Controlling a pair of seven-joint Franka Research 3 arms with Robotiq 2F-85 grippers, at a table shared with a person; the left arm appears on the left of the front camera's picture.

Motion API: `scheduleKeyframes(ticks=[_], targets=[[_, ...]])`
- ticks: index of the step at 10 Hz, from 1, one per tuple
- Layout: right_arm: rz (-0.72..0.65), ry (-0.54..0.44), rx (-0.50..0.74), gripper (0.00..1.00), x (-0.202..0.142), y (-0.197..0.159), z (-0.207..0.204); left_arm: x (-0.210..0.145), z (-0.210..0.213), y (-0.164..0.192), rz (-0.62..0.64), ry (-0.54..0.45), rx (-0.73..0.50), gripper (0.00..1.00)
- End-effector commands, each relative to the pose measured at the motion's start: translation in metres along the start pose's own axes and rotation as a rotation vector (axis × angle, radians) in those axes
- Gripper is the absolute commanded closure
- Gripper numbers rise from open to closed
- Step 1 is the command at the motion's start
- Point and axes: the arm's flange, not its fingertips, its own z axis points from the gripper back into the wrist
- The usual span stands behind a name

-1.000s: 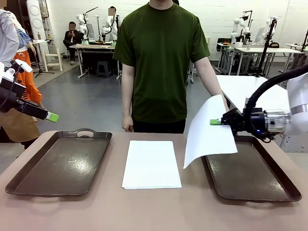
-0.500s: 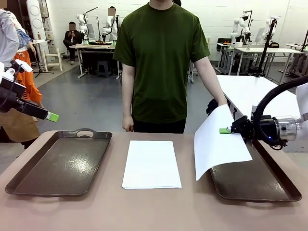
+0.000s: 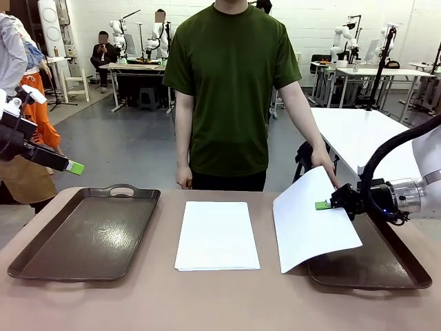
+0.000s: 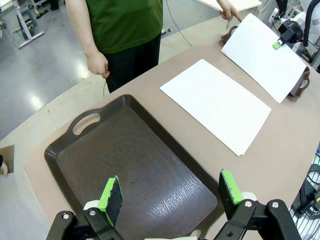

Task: Sort the A4 documents.
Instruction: Place the A4 Paper in the designated Handle tray.

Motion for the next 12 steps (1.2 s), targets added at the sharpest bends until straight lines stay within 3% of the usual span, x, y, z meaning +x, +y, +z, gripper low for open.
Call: scheduleKeyframes(ticks=[1,5,10,12], targets=[[0.012,0.022,-0.105,0.99,0.000,-0.007,0.015,-0.002,0.000,0.003,-0.009,-0.006,-0.012,0.00],[0.031,0.055,-0.278,0.99,-0.001,-0.015,0.041,-0.002,0.000,0.003,-0.009,-0.006,-0.012,0.00],[0.046,0.017,-0.335,0.99,0.006,-0.019,0.060,-0.002,0.000,0.003,-0.009,-0.006,-0.012,0.00],[0.044,0.045,-0.353,0.99,0.005,-0.020,0.067,-0.002,0.000,0.003,-0.009,-0.006,-0.012,0.00]])
